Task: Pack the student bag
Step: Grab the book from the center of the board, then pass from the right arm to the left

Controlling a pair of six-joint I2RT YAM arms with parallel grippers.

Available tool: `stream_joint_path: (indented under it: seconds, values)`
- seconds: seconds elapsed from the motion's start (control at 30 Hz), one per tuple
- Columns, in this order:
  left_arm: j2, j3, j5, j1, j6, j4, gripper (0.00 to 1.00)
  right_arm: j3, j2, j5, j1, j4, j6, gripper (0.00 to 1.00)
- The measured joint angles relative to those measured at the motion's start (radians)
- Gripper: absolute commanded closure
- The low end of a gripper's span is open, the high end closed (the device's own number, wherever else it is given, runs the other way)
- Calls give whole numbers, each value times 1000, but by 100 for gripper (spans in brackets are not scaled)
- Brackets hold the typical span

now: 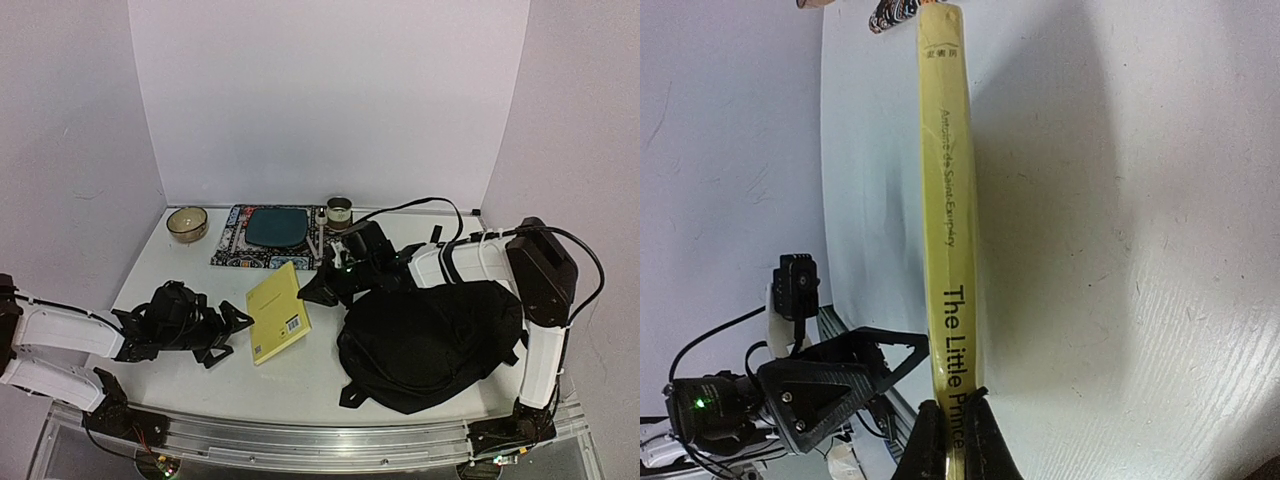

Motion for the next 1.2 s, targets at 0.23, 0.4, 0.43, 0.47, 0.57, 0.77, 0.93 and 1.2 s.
stream_joint_path:
  seconds: [0.23,0.4,0.43,0.47,0.57,0.77,0.93,1.2]
  values:
    - [142,8,16,-30,-38,122,1,-14,-1,7,-1,32,48,100]
    - [170,21,-12,-81,-37,168,2,-18,-1,12,-1,39,57,100]
    - [168,21,-27,-92,-30,170,2,-19,-1,14,-1,42,58,100]
    - [165,21,-40,-102,-22,171,3,-21,-1,16,-1,45,59,100]
    - [142,24,-105,-122,37,146,3,-26,-1,18,-1,50,60,100]
    - [77,158,-353,-241,242,-119,3,-27,-1,20,-1,50,59,100]
    - [57,281,-554,-391,433,-234,6,-27,-1,21,-1,50,60,100]
    - [265,482,-875,-616,615,-454,6,-27,-1,21,-1,50,59,100]
